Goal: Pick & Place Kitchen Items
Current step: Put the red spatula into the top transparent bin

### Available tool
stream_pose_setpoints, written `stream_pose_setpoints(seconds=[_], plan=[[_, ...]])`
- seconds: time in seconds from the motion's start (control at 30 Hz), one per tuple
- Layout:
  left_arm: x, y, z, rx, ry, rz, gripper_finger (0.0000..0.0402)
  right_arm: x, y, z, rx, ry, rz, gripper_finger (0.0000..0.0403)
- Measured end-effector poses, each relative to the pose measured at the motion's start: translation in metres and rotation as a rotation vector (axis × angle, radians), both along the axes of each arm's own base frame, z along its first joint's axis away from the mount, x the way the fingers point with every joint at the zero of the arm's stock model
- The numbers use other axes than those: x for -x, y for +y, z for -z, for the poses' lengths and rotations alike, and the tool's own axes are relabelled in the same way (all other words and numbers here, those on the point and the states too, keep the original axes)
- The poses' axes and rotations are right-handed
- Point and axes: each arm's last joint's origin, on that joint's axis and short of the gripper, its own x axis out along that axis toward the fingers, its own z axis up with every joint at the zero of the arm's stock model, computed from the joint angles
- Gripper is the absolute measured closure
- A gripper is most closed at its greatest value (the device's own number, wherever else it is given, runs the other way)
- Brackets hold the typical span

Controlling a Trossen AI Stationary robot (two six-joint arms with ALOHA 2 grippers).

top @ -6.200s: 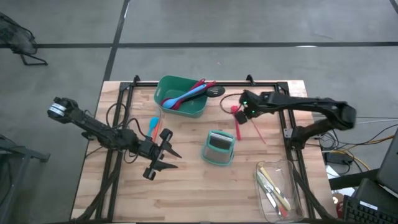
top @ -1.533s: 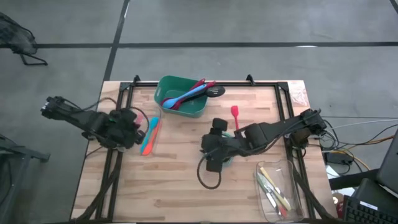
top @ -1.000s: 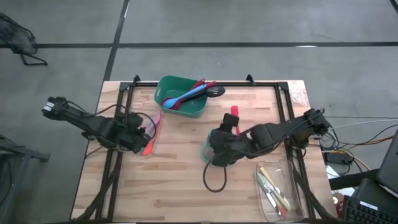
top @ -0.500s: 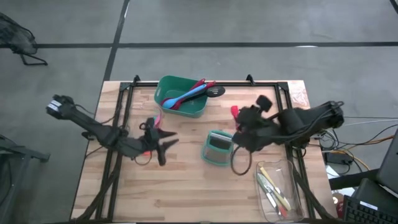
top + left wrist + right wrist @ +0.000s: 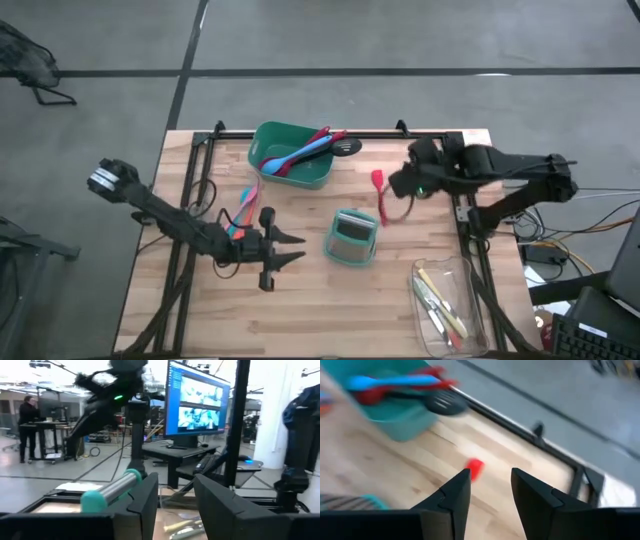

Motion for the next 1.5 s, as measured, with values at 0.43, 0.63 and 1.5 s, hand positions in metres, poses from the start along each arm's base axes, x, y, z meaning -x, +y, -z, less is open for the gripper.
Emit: stream_pose_setpoints(seconds=[0.43, 0.63, 1.5], plan=[[-0.005, -0.004, -0.005, -0.024, 0.0, 0.04, 0.0268, 0.005, -0.102, 0.083, -0.325, -0.074, 0.014, 0.0283], [-0.005, -0.004, -0.005, -0.035, 0.001, 0.037, 0.0268, 0.004, -0.135, 0.131, -0.352, 0.026, 0.107, 0.0224], [-0.005, -0.004, -0.004, -0.053, 0.012, 0.035, 0.0268, -0.058, -0.182, 0.233, -0.56, 0.249, 0.159, 0.008]])
